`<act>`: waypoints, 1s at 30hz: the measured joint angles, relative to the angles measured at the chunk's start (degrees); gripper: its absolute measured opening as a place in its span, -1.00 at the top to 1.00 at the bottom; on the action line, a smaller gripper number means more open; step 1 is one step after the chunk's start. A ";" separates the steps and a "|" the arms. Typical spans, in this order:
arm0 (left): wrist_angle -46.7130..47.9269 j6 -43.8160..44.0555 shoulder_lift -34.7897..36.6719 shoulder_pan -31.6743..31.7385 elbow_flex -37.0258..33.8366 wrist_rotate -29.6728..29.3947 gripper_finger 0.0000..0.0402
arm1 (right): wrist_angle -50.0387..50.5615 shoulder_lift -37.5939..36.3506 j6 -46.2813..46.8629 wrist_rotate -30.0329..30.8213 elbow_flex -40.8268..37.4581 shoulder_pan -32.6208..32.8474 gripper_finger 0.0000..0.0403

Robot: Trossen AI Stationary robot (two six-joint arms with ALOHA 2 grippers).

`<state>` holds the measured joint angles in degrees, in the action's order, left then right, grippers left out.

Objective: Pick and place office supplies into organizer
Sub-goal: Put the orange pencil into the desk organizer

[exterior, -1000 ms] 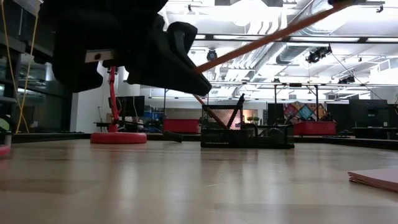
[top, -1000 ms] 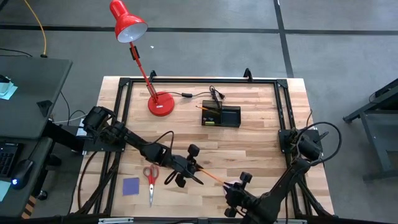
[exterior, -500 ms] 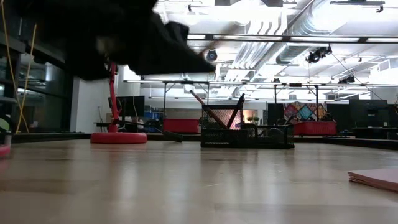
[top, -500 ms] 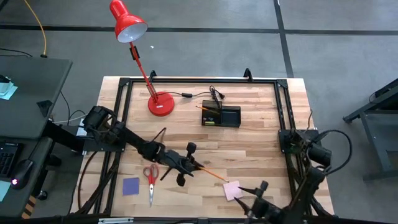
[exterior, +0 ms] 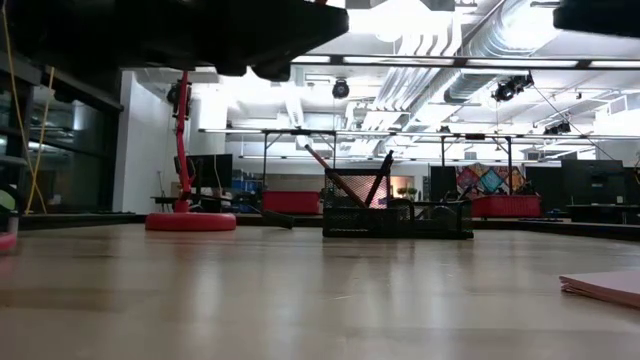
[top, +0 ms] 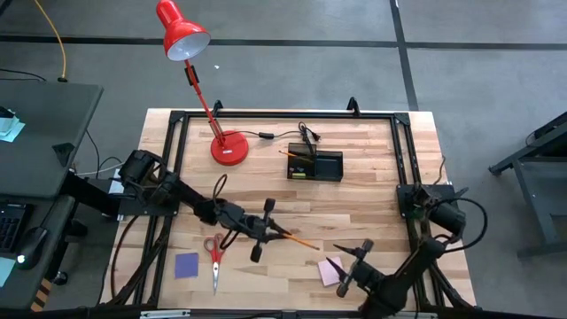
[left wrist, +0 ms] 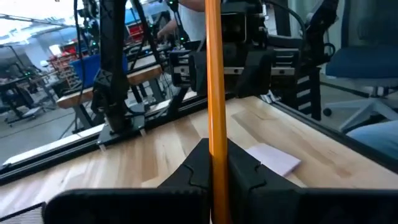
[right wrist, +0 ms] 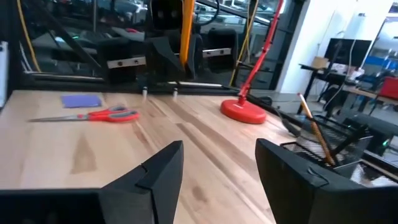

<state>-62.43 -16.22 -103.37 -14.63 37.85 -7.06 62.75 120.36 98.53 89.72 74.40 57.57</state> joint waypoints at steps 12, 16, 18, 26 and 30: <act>0.82 -2.49 -0.02 0.00 0.00 -1.35 0.98 | 1.80 0.02 -10.88 0.28 6.51 -4.67 0.04; 0.85 -2.85 -0.02 0.01 0.00 -1.54 0.98 | 2.29 0.02 -16.95 0.34 10.10 -4.84 0.04; 0.57 -3.03 -0.02 0.00 0.00 -1.52 0.98 | 2.34 0.02 -17.99 0.34 10.80 -4.76 0.04; 0.86 -3.66 -0.02 0.00 0.00 -1.52 0.98 | 2.88 0.02 -18.44 0.31 11.03 -5.49 0.04; 0.94 -4.03 -0.02 0.00 0.00 -1.52 0.98 | 3.33 0.02 -20.74 0.31 12.55 -6.70 0.04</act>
<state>-61.49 -20.25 -103.39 -14.63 37.85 -8.58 66.08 120.38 77.79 90.02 86.95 50.87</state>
